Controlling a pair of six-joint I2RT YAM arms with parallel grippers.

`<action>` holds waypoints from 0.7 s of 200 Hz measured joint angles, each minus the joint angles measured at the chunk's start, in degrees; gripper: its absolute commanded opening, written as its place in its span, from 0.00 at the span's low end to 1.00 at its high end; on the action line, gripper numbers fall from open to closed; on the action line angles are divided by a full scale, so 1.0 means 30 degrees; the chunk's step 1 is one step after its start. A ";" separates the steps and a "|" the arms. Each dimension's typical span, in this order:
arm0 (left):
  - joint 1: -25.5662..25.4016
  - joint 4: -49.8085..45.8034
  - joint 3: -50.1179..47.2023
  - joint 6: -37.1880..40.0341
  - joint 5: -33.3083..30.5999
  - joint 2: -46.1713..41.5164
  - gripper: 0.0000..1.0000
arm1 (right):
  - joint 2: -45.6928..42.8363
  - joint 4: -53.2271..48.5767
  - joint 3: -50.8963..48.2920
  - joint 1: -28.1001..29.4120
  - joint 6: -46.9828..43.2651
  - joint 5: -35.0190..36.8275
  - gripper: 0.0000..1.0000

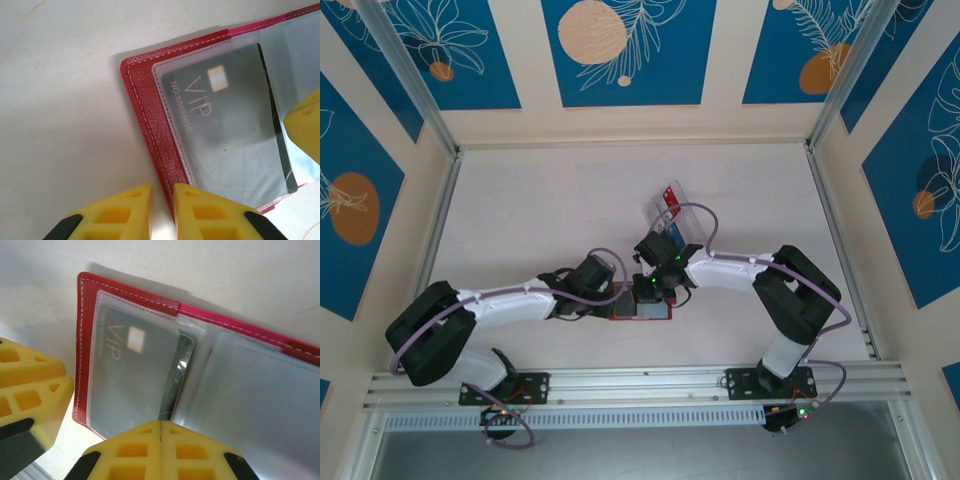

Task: Put the credit cards into the card holder
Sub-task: Insert the credit card into the card slot.

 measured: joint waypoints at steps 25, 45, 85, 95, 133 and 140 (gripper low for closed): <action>0.0000 0.0153 -0.0066 0.0000 0.0022 0.0444 0.16 | 0.0102 -0.0153 0.0007 0.0124 0.0015 0.0226 0.00; 0.0000 0.0321 -0.0087 0.0000 0.0058 0.0532 0.16 | 0.0634 -0.0124 0.0146 0.0160 0.0044 0.0240 0.00; 0.0000 0.0481 -0.0175 -0.0015 0.0066 0.0532 0.15 | 0.1158 -0.0066 0.0481 0.0233 0.0291 0.0036 0.00; 0.0000 0.0481 -0.0175 -0.0022 0.0066 0.0532 0.15 | 0.1217 -0.0138 0.0561 0.0233 0.0306 0.0029 0.00; 0.0000 0.0590 -0.0321 -0.0117 0.0051 0.0430 0.15 | 0.1064 -0.0554 0.0750 0.0248 0.0182 0.0510 0.02; 0.0000 0.0692 -0.0401 -0.0175 0.0051 0.0379 0.15 | 0.0852 -0.0823 0.0780 0.0248 0.0044 0.0750 0.07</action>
